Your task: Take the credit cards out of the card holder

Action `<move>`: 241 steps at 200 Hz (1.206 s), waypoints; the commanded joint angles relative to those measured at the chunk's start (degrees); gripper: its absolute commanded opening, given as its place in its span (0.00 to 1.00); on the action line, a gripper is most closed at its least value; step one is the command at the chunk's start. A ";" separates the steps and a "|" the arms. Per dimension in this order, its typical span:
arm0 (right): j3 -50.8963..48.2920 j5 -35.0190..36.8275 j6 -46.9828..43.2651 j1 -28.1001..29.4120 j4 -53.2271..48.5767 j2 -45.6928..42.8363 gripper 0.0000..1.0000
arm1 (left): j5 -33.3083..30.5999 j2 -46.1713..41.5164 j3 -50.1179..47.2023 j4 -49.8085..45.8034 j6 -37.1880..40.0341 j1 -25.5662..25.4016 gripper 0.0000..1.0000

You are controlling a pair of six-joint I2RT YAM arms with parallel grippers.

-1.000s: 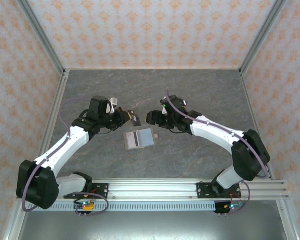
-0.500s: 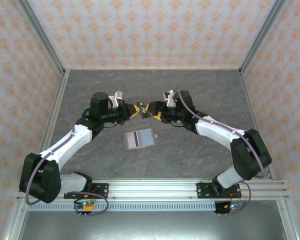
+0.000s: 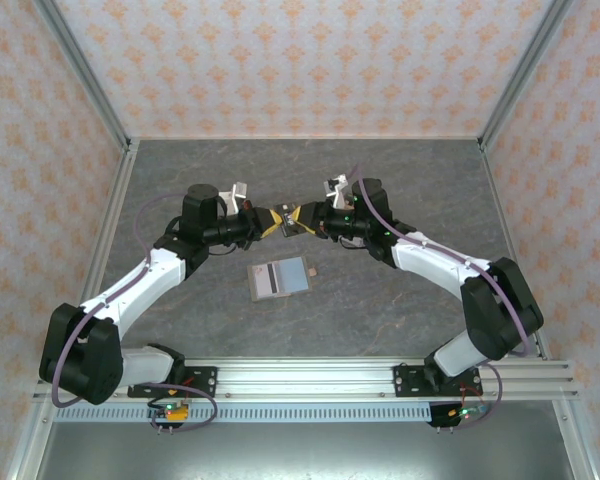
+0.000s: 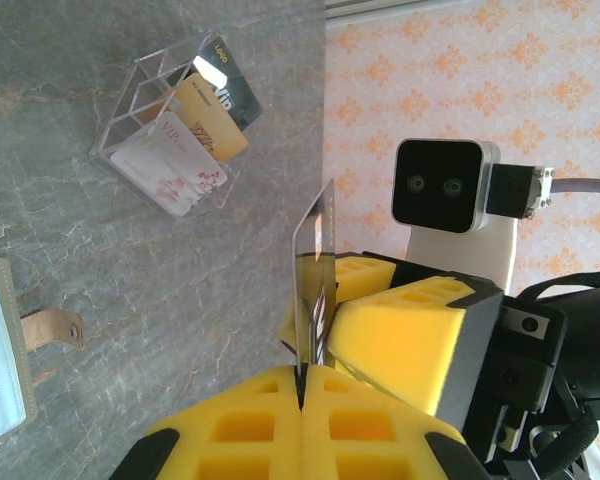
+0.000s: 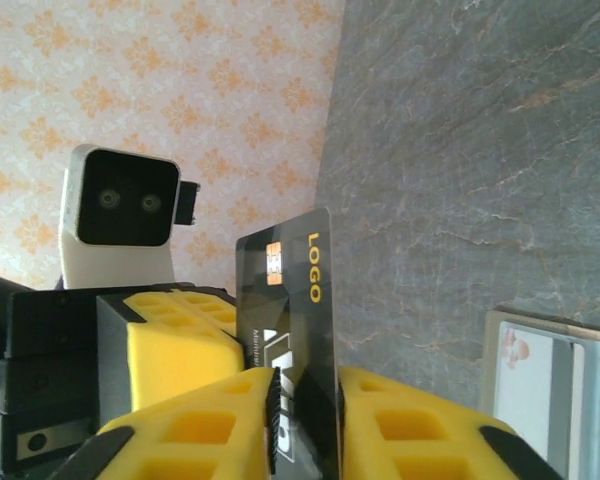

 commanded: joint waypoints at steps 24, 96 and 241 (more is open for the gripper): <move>4.74 4.89 -9.27 -0.49 -11.89 -0.90 0.00 | -6.88 0.08 4.38 -16.17 7.64 -0.30 0.19; 13.76 30.75 -34.83 -6.90 -36.08 -0.77 0.00 | -23.59 2.03 7.87 -34.96 15.97 1.23 0.70; 24.31 25.95 -83.34 -18.61 -41.00 13.72 0.00 | -20.55 3.19 7.66 -35.11 19.50 1.90 0.94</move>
